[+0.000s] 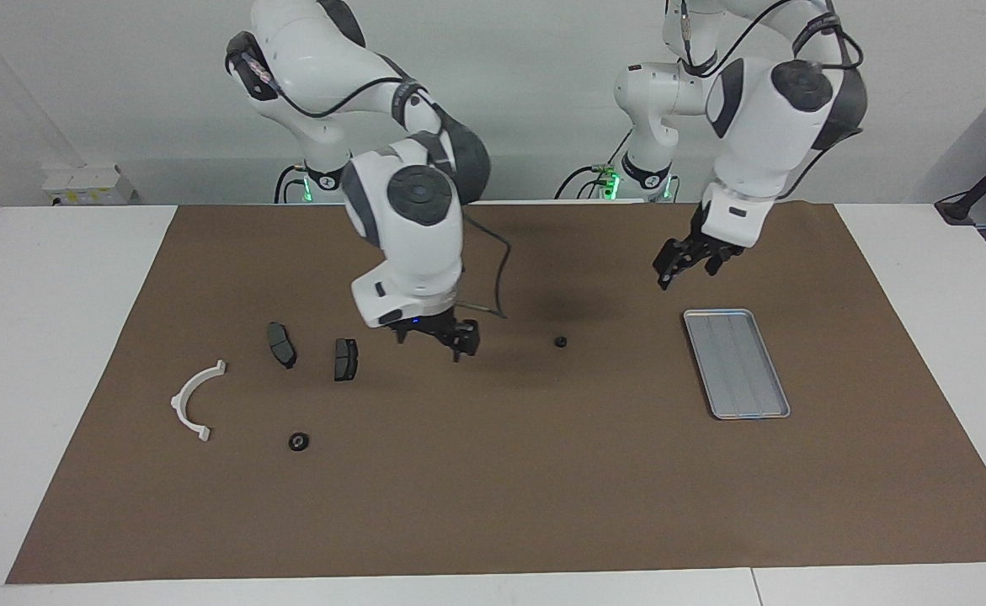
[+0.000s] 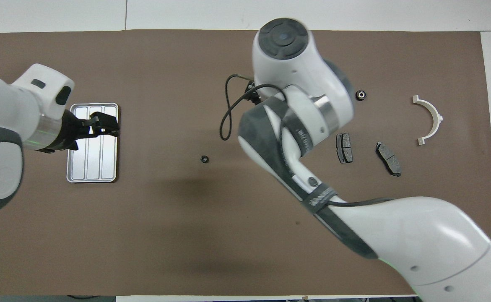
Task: Pick bearing gear from pile to tray
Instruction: 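Grasp the bearing with the left gripper while the right gripper reaches another bearing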
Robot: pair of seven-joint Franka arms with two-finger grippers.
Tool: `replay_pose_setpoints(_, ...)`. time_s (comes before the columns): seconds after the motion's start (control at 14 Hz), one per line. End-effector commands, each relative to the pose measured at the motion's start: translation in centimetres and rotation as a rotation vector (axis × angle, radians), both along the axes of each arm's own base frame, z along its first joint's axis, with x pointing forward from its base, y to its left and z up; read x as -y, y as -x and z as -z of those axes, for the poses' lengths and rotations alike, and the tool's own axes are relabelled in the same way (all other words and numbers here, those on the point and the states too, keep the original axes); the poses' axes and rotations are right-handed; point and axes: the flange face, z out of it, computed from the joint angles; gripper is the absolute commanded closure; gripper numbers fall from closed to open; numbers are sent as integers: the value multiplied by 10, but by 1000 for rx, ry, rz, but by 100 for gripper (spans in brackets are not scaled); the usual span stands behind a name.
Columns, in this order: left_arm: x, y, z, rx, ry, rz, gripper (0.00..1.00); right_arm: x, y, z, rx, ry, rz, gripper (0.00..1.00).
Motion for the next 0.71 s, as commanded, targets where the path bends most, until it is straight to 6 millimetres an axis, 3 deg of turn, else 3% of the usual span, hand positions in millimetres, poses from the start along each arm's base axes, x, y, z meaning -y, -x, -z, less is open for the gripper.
replay_pose_setpoints(0.0,58,-3,43,6,15,-29,0,82,-22,13,-26,-38,-173,0)
replay_pose_setpoints(0.07,69,-2,52,6,16,-33,0,108,-28,19,-20,-43,-184,0)
replay_pose_setpoints(0.14,100,5,77,-15,-5,13,0,135,-32,29,-19,-42,-178,0)
replay_pose_setpoints(0.21,118,8,100,-19,-43,46,0,154,-36,41,-5,-44,-180,0)
replay_pose_setpoints(0.43,125,25,155,-31,-76,82,0,193,-46,81,21,-43,-164,0)
replay_pose_setpoints(0.5,127,32,167,-28,-72,84,0,205,-52,100,21,-41,-157,0)
replay_pose_setpoints(0.64,126,37,175,-21,-62,21,0,206,-59,130,39,-29,-160,0)
